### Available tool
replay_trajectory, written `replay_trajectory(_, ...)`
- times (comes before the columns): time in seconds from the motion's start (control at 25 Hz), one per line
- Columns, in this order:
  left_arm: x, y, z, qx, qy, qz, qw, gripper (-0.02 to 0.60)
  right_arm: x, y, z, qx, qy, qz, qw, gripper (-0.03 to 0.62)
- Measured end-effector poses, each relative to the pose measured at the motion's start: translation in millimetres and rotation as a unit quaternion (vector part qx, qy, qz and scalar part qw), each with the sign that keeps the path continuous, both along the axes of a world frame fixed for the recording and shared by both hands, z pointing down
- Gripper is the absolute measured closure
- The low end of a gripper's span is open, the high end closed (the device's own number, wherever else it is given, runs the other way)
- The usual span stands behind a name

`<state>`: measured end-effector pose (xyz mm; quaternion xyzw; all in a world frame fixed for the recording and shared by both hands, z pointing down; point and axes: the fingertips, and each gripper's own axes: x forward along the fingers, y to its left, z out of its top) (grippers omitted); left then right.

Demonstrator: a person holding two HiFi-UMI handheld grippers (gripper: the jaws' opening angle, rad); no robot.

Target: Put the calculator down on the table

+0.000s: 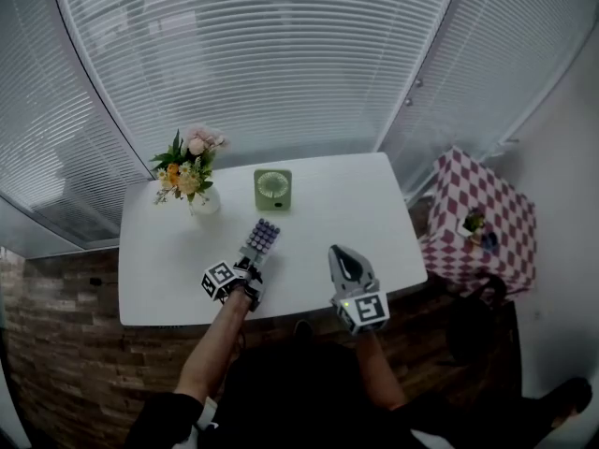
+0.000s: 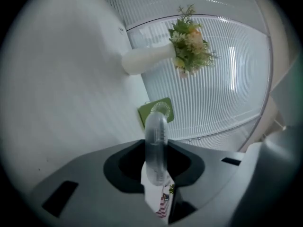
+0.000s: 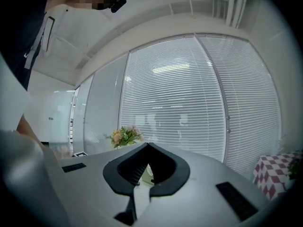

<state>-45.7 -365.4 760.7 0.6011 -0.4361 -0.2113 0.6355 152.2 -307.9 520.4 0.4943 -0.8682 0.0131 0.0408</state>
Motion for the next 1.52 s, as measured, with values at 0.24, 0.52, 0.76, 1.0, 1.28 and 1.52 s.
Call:
replay_trajectory(0.24,4,-5,31,-0.019,-0.023,0.014,0.9995,0.482,7,-2,1,-0.002,0.0,0.007,1.0,0.589)
replay_trajectory(0.52,4,-10,51,-0.042,-0.017,0.01,0.9989,0.482,14,-5,11,-0.015,0.003,0.007,1.0,0.589)
replay_trajectory(0.76,5,-14,65,-0.06,-0.002,-0.001,0.9982,0.482,17,-10,12,-0.016,0.003,0.008,1.0,0.589)
replay_trajectory(1.0,9,-19,73,-0.069,-0.006,0.006,0.9976,0.482,22,-12,15,-0.016,0.002,0.014,1.0,0.589)
replay_trajectory(1.28,8,-18,82,-0.112,-0.013,0.012,0.9935,0.48,25,-11,16,-0.024,-0.007,0.018,1.0,0.589)
replay_trajectory(1.52,2,-14,81,-0.168,-0.082,0.019,0.9821,0.323,30,-14,16,-0.017,-0.001,0.03,0.999,0.589)
